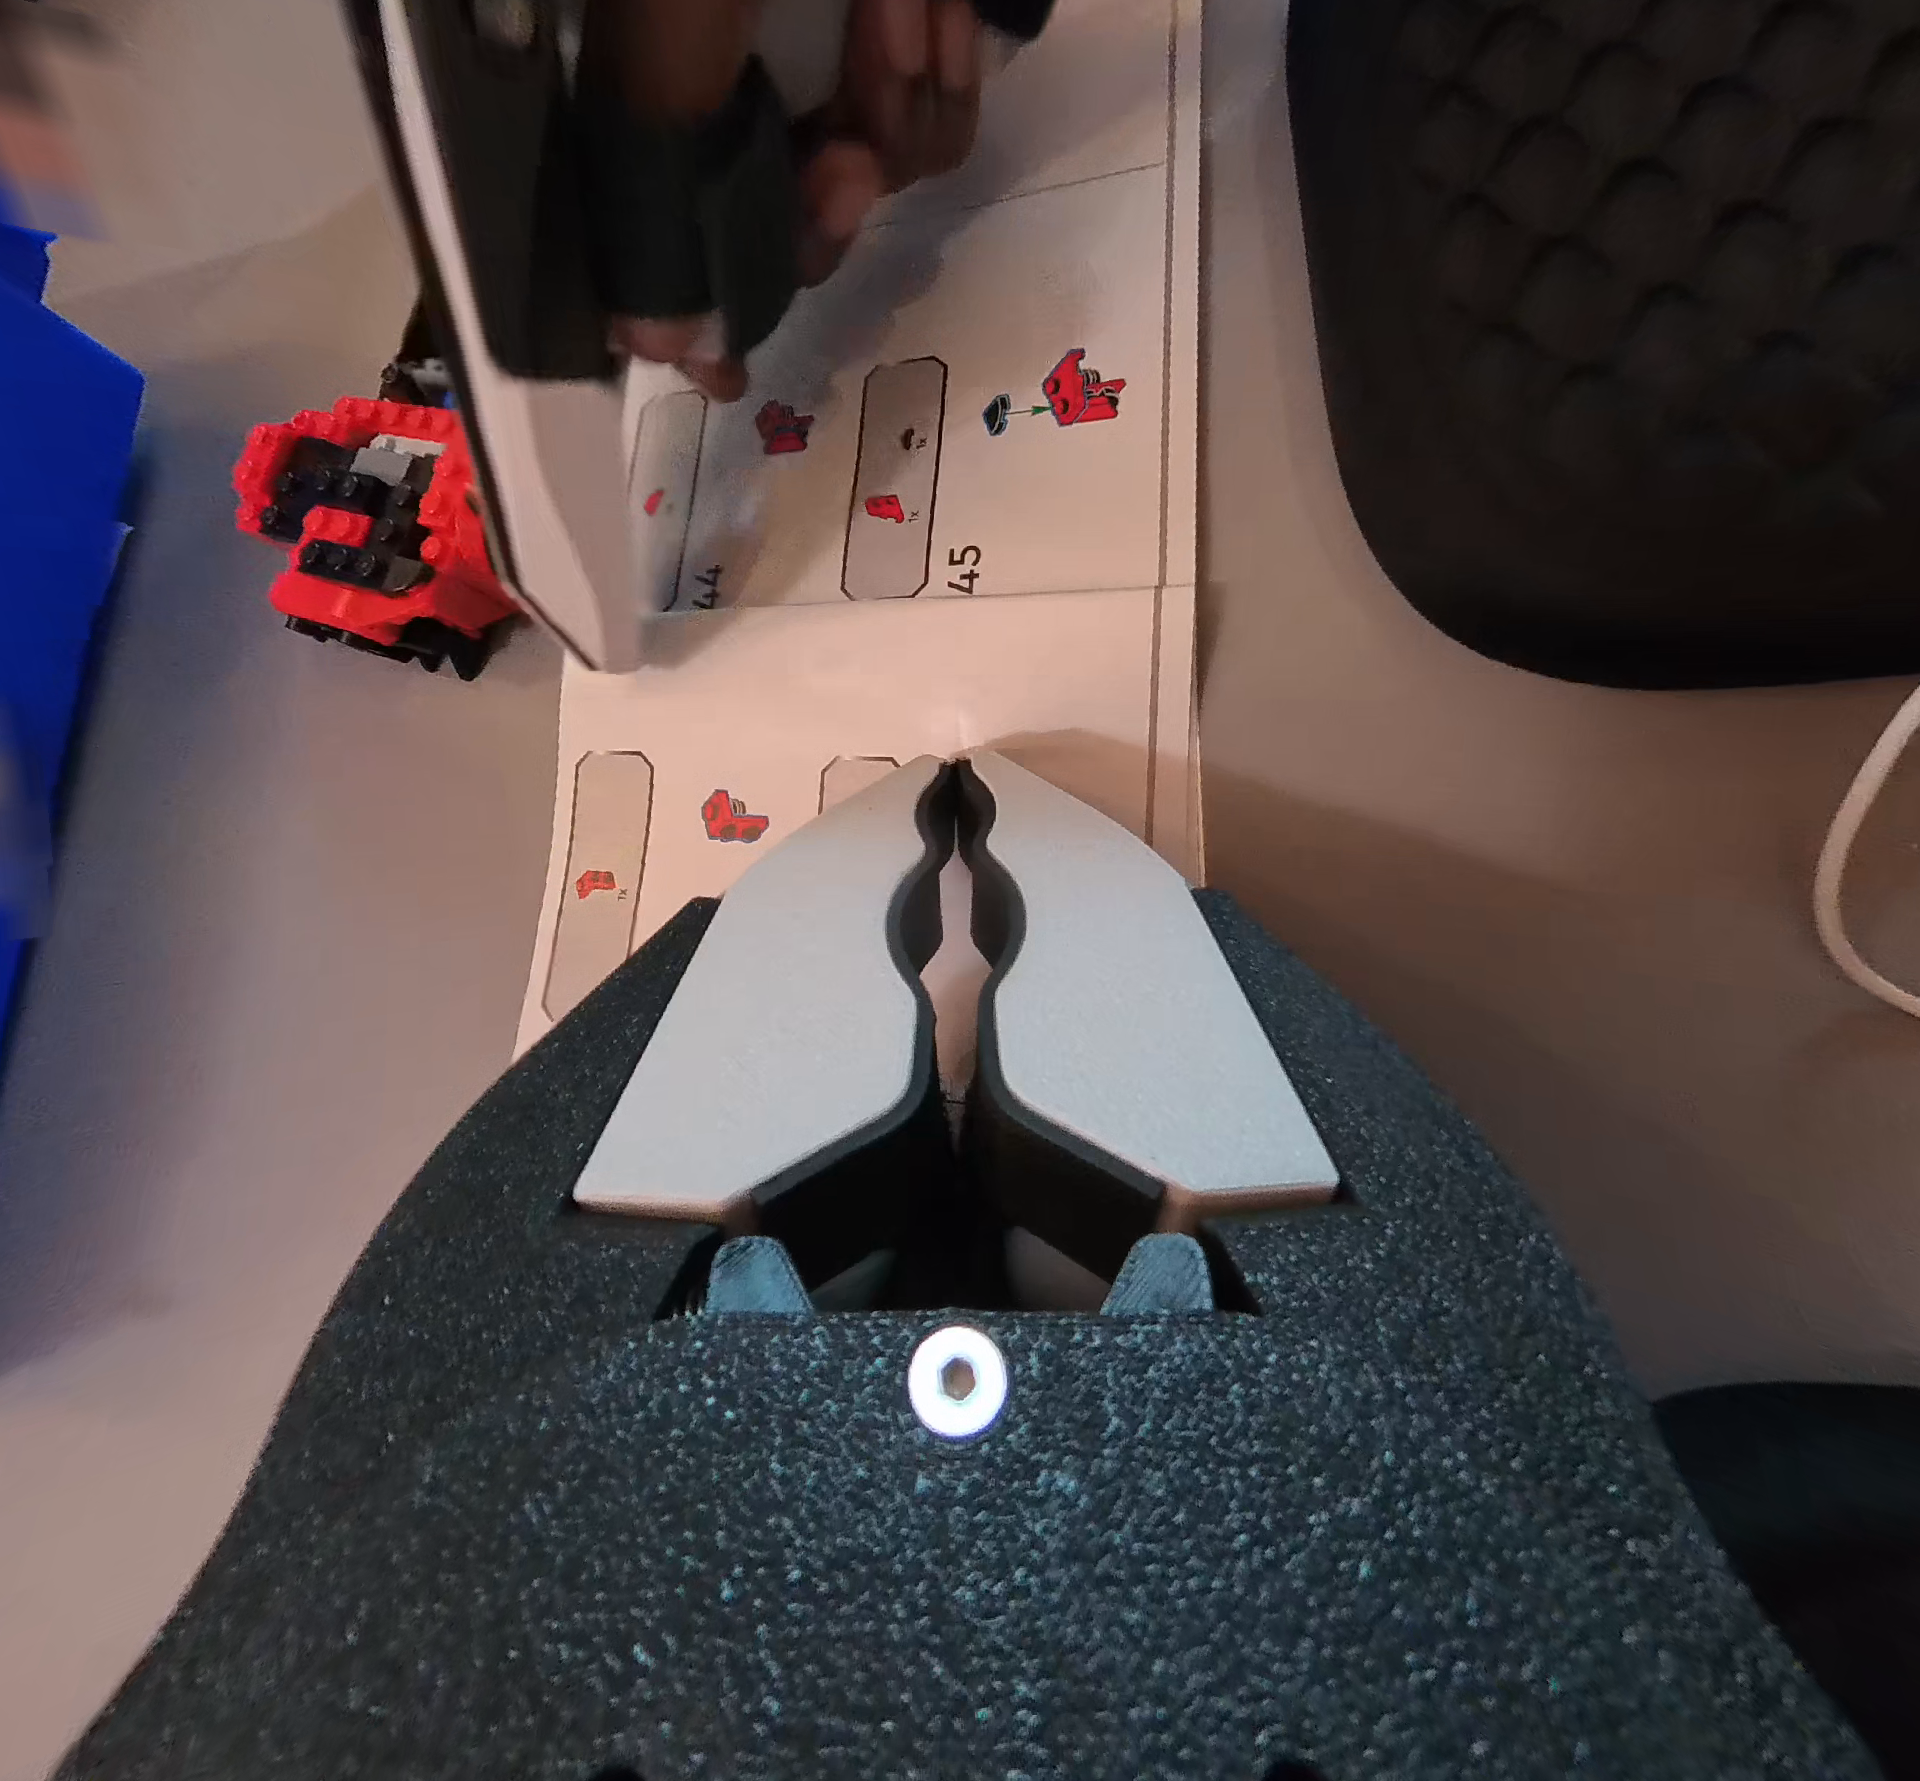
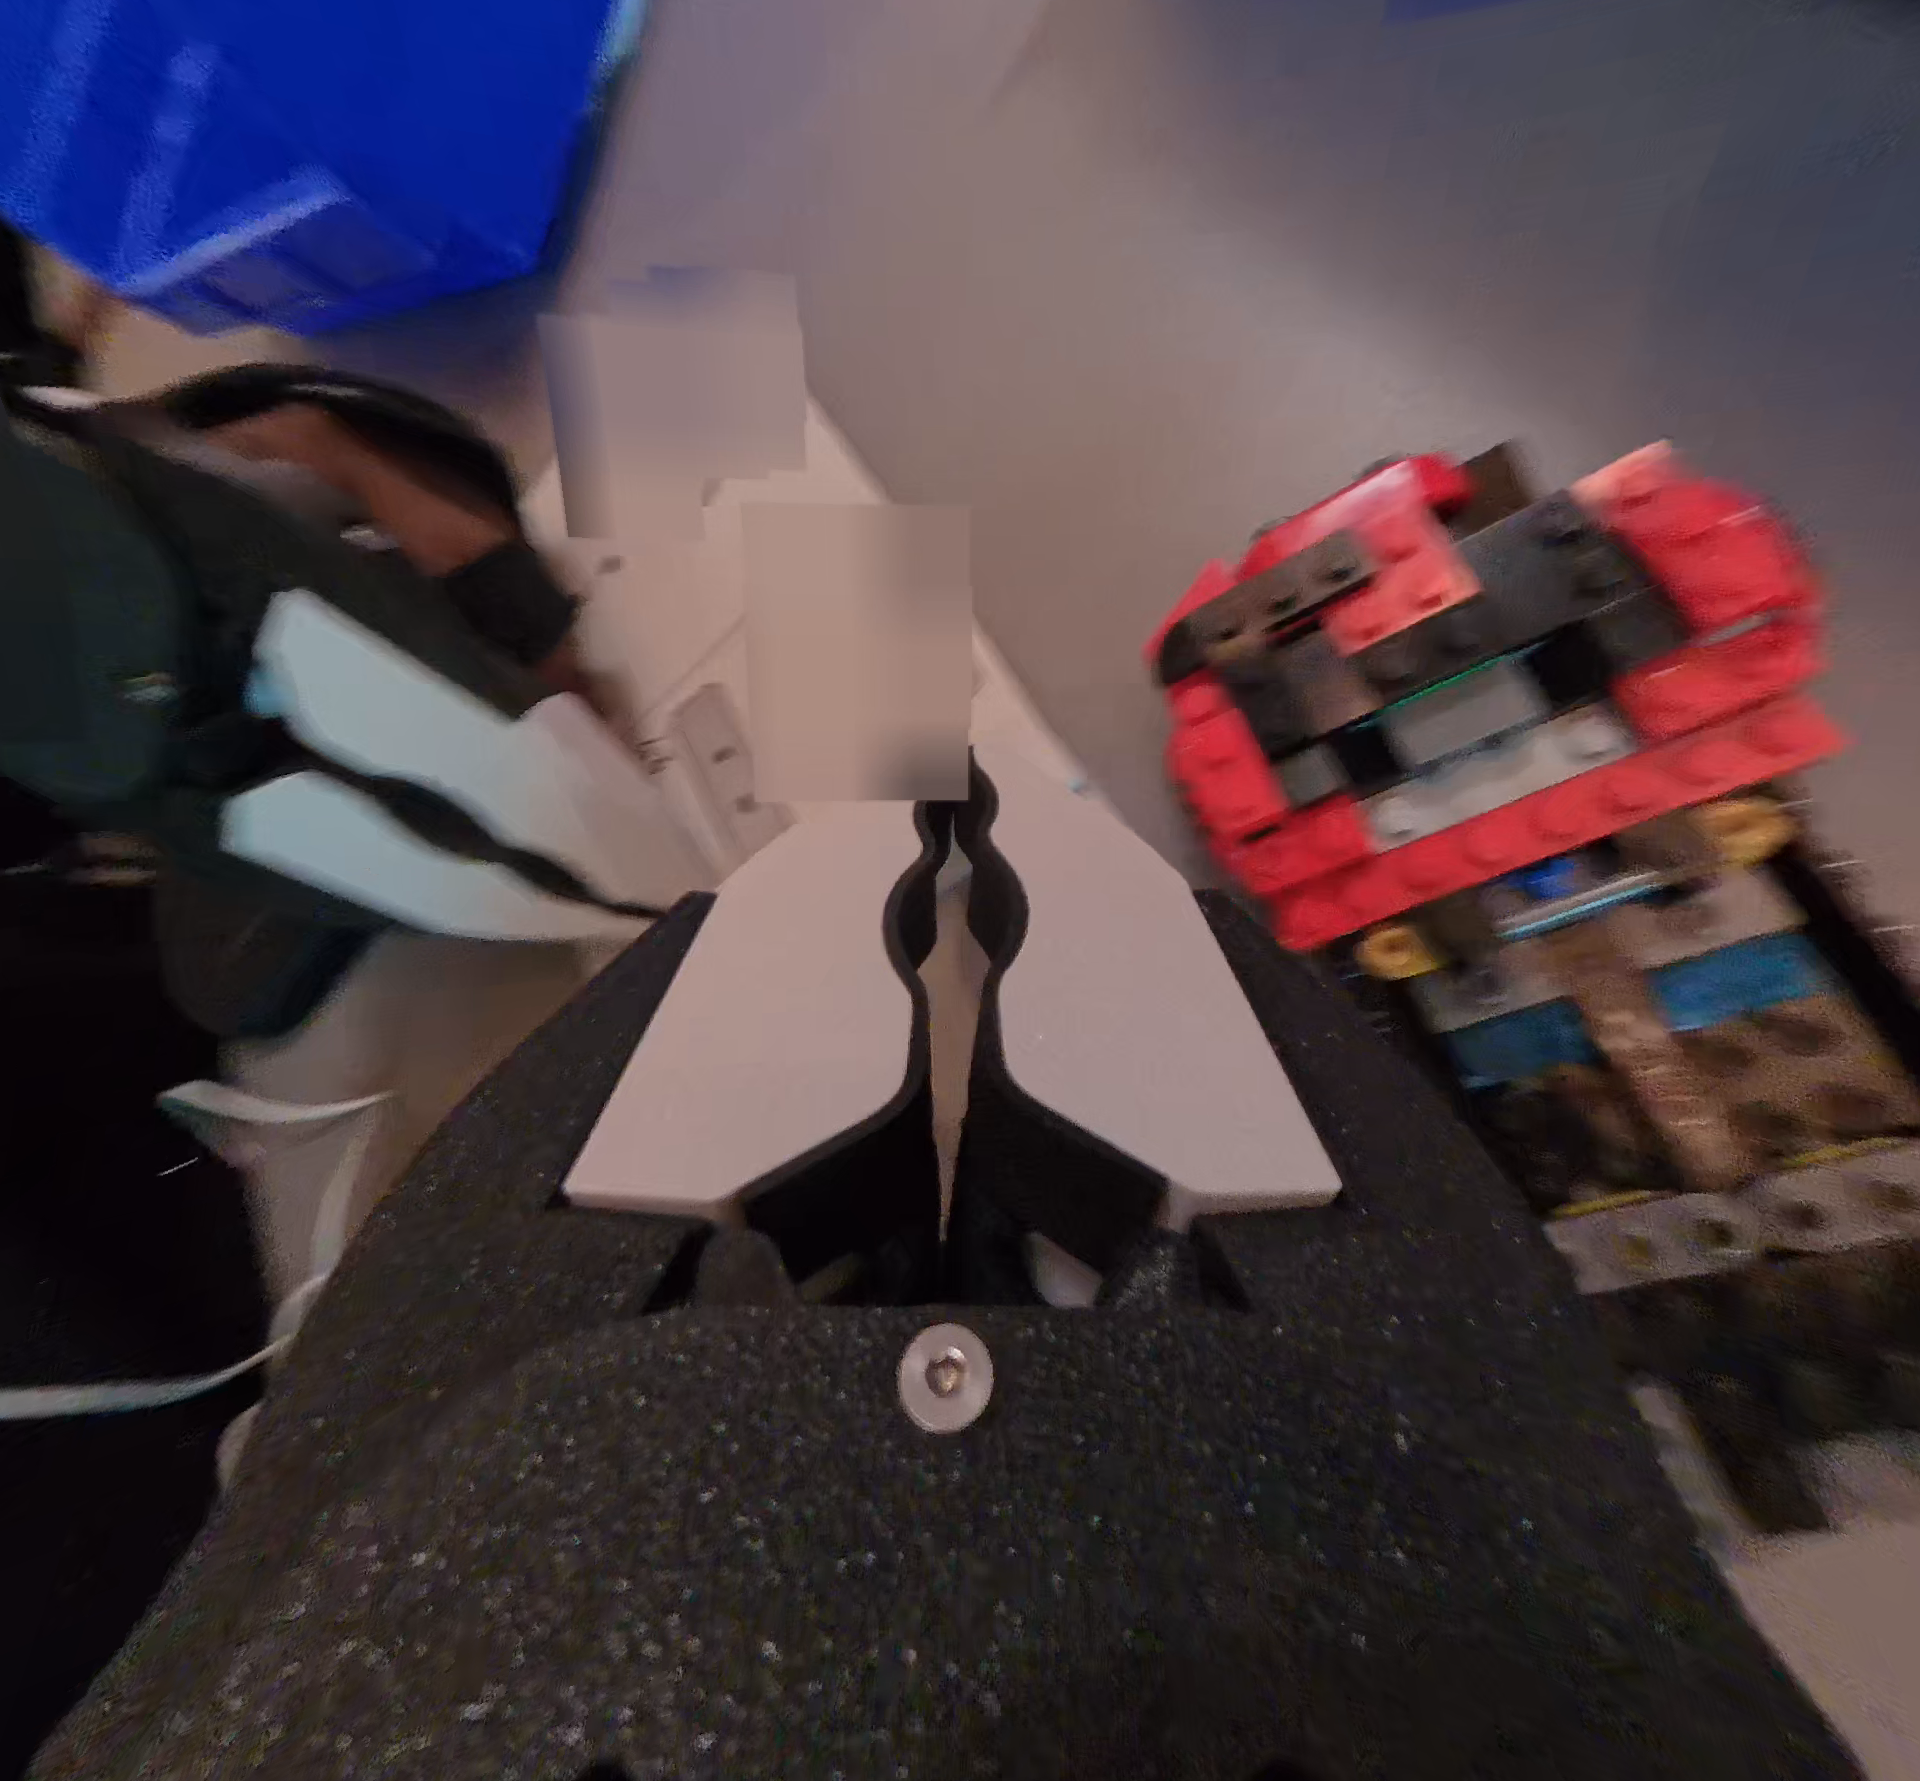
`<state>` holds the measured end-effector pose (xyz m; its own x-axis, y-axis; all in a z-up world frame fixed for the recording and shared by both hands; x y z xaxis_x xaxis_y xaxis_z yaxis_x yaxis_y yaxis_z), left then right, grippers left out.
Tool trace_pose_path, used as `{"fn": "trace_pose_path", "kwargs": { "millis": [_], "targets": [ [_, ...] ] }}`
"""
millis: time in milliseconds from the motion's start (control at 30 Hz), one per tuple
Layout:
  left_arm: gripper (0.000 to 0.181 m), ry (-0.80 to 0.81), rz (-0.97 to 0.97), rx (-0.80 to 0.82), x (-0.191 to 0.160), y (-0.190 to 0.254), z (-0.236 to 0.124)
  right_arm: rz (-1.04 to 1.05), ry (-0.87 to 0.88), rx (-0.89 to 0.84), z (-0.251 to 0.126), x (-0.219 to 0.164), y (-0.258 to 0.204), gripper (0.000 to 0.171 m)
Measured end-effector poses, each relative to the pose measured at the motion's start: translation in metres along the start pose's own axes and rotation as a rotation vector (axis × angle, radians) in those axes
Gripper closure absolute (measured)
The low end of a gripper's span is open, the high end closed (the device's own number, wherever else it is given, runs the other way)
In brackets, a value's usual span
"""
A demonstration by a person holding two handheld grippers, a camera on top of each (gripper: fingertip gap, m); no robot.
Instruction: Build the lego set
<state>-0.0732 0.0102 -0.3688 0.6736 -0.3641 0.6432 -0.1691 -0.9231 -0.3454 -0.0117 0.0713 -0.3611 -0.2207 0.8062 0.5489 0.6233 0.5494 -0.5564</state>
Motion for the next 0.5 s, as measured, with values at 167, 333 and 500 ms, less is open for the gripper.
{"fn": "trace_pose_path", "kwargs": {
  "millis": [167,333,500],
  "targets": [
    [0.181,-0.004,-0.005,0.002,0.000,0.000,0.000,0.118,-0.215,0.250,-0.005,-0.052,-0.038,0.171],
    [0.181,0.000,-0.021,-0.012,0.001,0.002,0.000,0.079,-0.310,0.280,-0.010,-0.079,-0.055,0.171],
    [0.181,-0.001,0.004,0.003,0.002,0.002,-0.001,-0.032,-0.308,0.244,-0.010,-0.080,-0.055,0.171]
  ]
}}
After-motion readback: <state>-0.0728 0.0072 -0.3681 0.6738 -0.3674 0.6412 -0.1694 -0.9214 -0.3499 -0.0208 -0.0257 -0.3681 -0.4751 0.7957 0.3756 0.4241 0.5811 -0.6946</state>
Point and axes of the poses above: each gripper's, where its closed fingertips meet, z out along the fingers, x out of its top, y = z × x across the jaws, the point moved 3 cm from there along -z, back along the fingers, and after that the axes turned 8 degrees about z, right-handed, at the moved point
